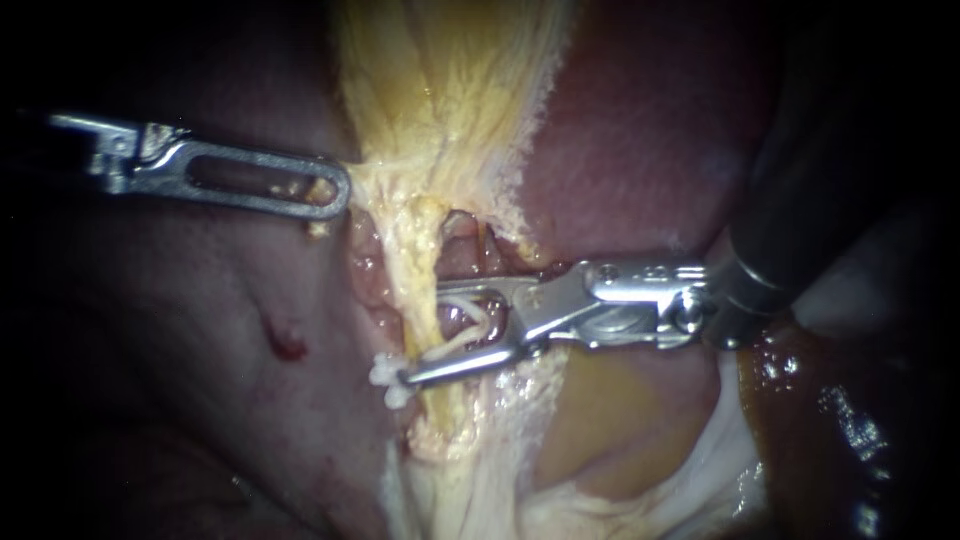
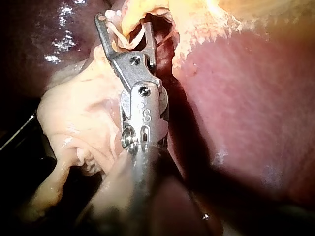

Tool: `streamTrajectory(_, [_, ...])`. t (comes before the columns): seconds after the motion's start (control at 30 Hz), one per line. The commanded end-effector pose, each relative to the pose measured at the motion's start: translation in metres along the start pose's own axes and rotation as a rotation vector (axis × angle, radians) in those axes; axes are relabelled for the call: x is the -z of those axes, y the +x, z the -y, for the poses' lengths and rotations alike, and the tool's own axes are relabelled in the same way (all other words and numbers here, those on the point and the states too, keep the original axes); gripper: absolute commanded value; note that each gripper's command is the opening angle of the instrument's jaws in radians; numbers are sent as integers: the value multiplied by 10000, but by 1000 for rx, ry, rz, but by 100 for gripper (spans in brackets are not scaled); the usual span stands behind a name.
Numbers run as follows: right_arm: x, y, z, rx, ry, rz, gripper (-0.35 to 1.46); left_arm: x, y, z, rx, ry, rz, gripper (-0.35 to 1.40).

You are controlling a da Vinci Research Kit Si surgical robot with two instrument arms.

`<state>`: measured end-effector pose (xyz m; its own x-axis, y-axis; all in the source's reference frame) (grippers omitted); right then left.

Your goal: Clipping third clip left tube

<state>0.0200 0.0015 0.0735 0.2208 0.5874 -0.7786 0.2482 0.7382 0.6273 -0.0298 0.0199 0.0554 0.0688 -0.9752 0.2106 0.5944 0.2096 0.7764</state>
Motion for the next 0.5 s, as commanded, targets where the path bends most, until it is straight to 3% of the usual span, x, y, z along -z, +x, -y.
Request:
streamTrajectory(0.03, [-4, -1, 0, -7, 8, -9, 50, -1, 0, 0, 0, 0, 0, -35])
streamTrajectory(0.5, [-30, 2, 2, -71, 94, -108, 50, -2, 0, 1, 1, 1, -1, -35])
